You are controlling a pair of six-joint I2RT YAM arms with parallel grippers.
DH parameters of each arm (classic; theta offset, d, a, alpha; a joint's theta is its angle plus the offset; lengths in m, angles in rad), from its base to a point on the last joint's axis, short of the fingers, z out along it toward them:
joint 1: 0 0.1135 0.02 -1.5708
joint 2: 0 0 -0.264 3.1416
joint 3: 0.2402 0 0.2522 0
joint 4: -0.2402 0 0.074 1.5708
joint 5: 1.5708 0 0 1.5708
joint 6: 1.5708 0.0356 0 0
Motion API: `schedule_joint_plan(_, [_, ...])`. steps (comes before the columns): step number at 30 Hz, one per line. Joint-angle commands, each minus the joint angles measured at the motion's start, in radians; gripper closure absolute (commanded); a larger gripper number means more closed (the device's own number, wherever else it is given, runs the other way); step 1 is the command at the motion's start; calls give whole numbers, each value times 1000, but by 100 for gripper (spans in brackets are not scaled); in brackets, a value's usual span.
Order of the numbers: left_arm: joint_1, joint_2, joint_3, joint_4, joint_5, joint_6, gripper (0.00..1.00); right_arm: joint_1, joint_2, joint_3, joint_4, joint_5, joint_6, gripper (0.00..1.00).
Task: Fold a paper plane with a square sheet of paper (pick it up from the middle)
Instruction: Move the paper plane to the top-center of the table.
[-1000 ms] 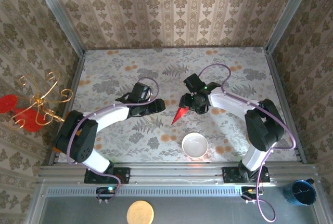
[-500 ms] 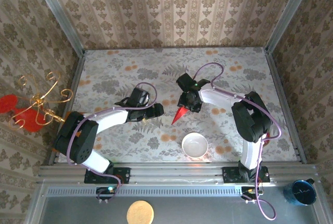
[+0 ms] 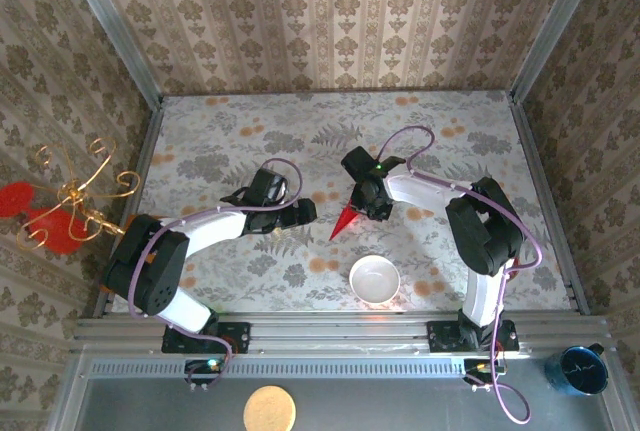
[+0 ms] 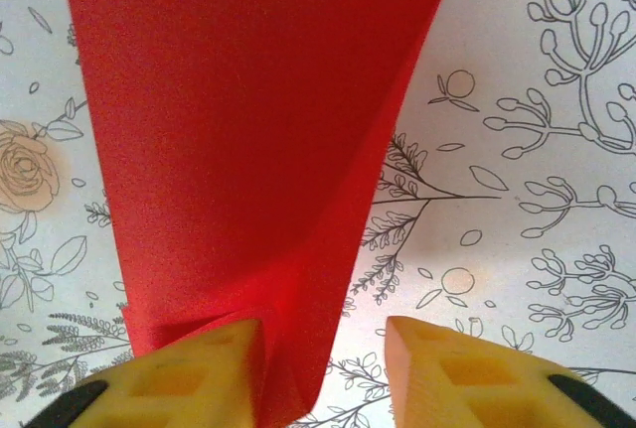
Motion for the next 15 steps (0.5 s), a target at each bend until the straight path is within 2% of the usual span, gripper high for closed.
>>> schedule_joint_plan(1, [6, -32, 21, -16, -13, 22, 3, 1, -27, -22, 8, 41, 31, 67])
schedule_joint_plan(5, [15, -38, 20, -18, -8, 8, 2, -2, -39, -31, 31, 53, 28, 79])
schedule_joint_plan(9, [47, -52, -3, 25, 54, -23, 1, -3, -74, -33, 56, 76, -19, 92])
schedule_joint_plan(12, [74, -73, -24, 56, 88, -42, 0, -6, -112, -23, 85, 77, -99, 98])
schedule_joint_plan(15, [93, -91, -27, 65, 118, -27, 0, -12, -152, -13, 157, 17, -217, 100])
